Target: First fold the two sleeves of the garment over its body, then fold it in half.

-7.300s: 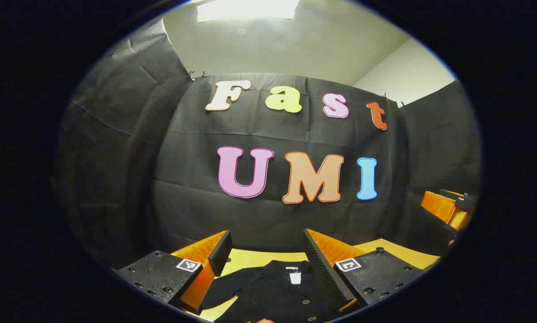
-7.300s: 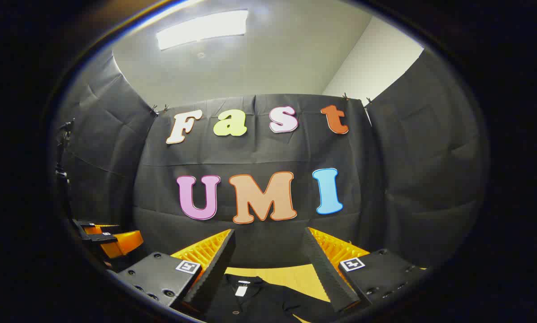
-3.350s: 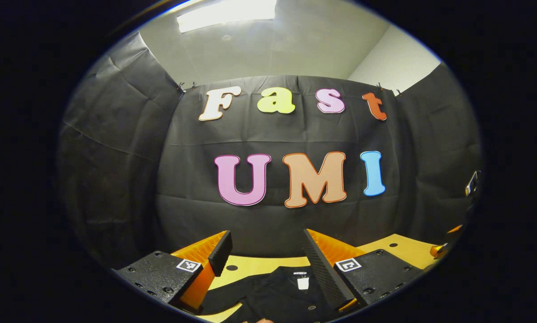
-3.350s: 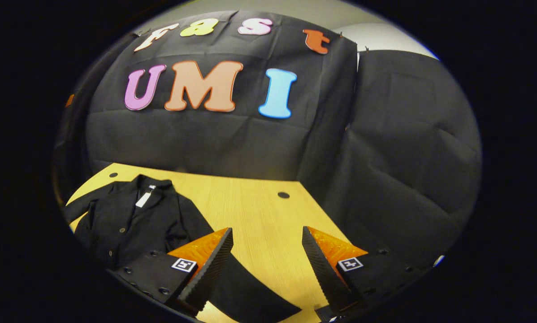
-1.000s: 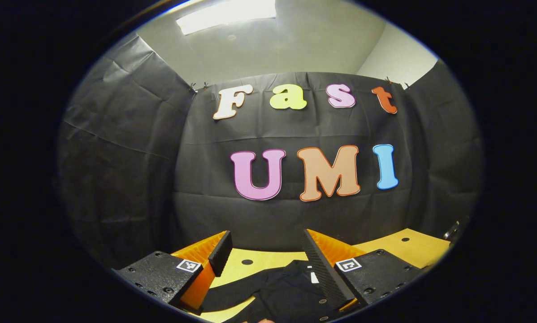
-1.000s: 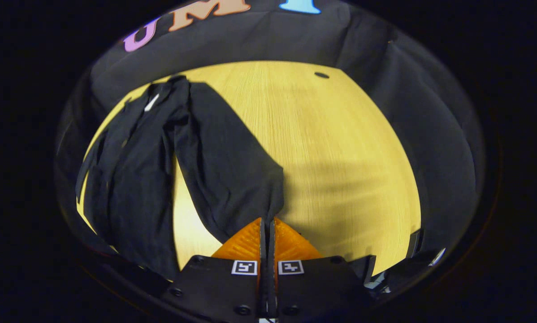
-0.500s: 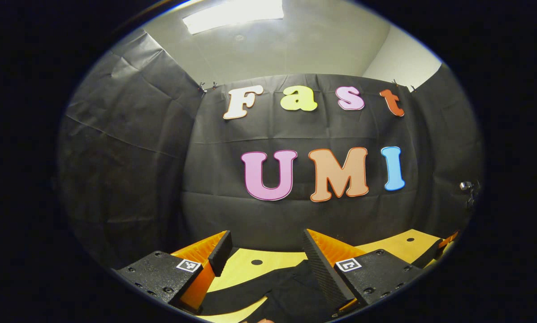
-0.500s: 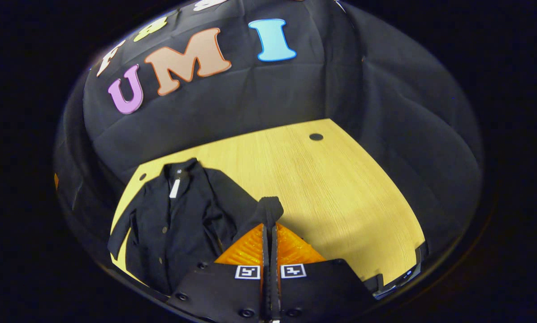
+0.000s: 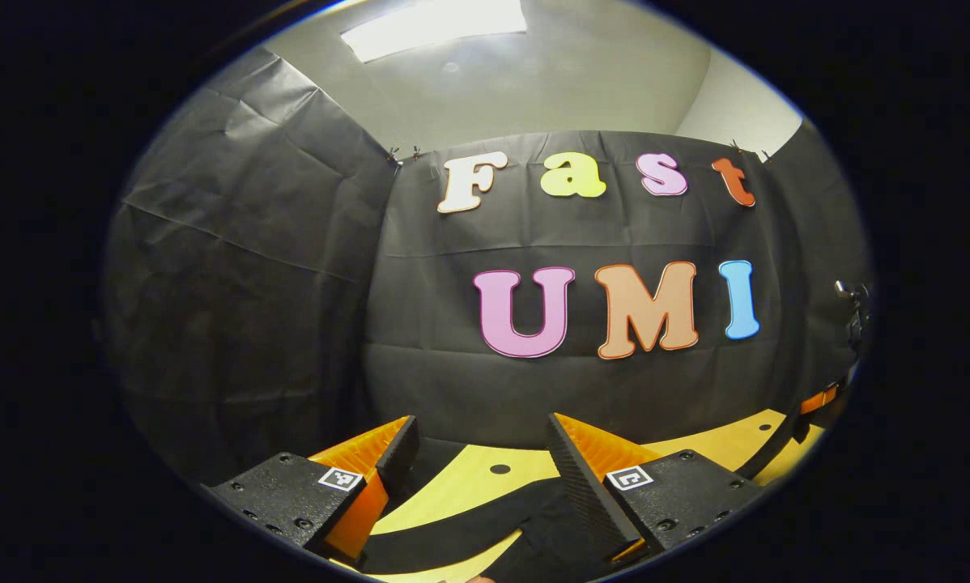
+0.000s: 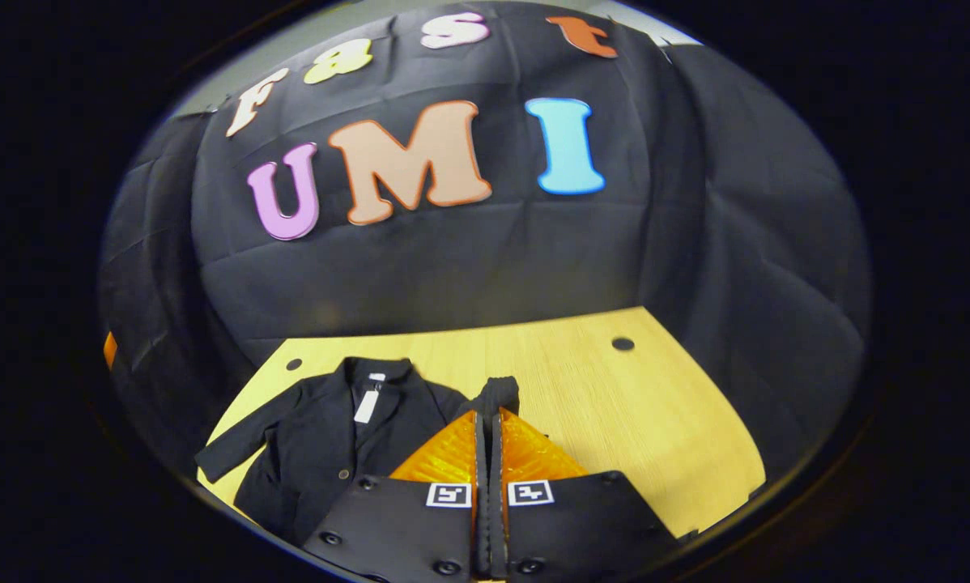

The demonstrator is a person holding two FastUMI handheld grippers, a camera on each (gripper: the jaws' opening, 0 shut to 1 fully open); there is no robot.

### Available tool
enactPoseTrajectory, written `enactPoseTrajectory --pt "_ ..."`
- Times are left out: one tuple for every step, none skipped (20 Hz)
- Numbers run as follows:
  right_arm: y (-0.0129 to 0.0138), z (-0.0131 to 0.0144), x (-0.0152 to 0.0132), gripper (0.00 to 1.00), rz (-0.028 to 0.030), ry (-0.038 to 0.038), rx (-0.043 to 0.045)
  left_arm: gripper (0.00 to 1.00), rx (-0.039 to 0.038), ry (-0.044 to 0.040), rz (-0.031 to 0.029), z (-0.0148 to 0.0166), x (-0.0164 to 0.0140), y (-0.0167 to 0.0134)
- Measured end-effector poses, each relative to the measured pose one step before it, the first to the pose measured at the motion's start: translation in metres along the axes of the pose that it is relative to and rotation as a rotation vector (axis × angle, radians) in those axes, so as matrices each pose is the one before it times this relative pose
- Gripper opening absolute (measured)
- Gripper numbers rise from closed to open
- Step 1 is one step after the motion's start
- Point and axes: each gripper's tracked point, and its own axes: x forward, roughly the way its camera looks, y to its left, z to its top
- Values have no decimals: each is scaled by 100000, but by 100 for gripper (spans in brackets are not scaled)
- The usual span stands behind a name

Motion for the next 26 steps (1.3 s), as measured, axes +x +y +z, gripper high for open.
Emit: enactPoseTrajectory --pt "1239 332 246 2 1436 -211 -1637 93 -72 281 704 -116 -81 477" --pt "1045 541 365 2 1356 -392 -1183 93 -101 245 618 -116 39 461" --pt "931 528 416 2 1042 -703 -1000 92 103 159 734 -54 -48 597" --pt "810 228 267 2 929 -236 -203 92 156 168 707 -133 -45 567" --pt "984 510 319 2 1427 -848 -1015 92 107 121 688 -4 20 440" --pt "1058 231 576 2 1167 -454 -749 93 20 154 787 -63 -62 477" --pt "1005 233 286 2 1318 322 -668 93 -93 261 807 -73 -56 614" --pt "927 419 454 2 1343 -294 -1212 93 -108 347 778 -284 44 618" --pt "1084 350 430 2 1221 -819 -1548 93 -76 450 934 -162 60 574" --pt "1067 323 389 2 1194 -106 -1692 93 -123 484 817 -195 -26 538" --pt "1385 279 548 2 1823 -589 -2127 93 111 384 805 -173 -43 564" --pt "1334 175 539 5 1874 -491 -1974 93 494 291 859 -260 -23 555" --pt "1494 169 408 2 2136 -406 -1355 93 701 316 747 -109 -12 556" --pt "1445 336 619 2 2314 -105 -1275 93 646 239 593 -173 50 439" --pt "1345 34 673 5 1919 183 -1340 93 378 394 349 -140 -23 363" --pt "1037 -30 528 2 1523 641 -1006 93 73 309 303 -183 -44 510" --pt "1273 184 589 2 1699 39 -1131 93 -51 322 285 -28 -2 361" --pt "962 80 654 5 1095 -413 -940 93 -60 110 351 -66 12 443" --pt "1030 -76 549 2 1339 566 -724 93 2 255 403 -135 35 360" --pt "912 -166 775 4 1165 1201 -548 93 8 315 298 -348 39 344" --pt "878 -284 977 2 964 1253 -524 93 274 289 259 -167 12 526" --pt "724 -228 855 2 822 1832 -514 93 535 360 243 -261 30 336" --pt "1119 -393 1220 2 972 2240 -820 93 547 419 71 -221 31 304" --pt "748 -392 858 2 509 1833 -382 93 343 446 221 -272 134 338" --pt "793 -318 1061 2 552 1602 -869 93 207 566 291 -225 132 346" --pt "682 -354 964 2 318 1743 -803 93 302 719 428 -246 143 245"
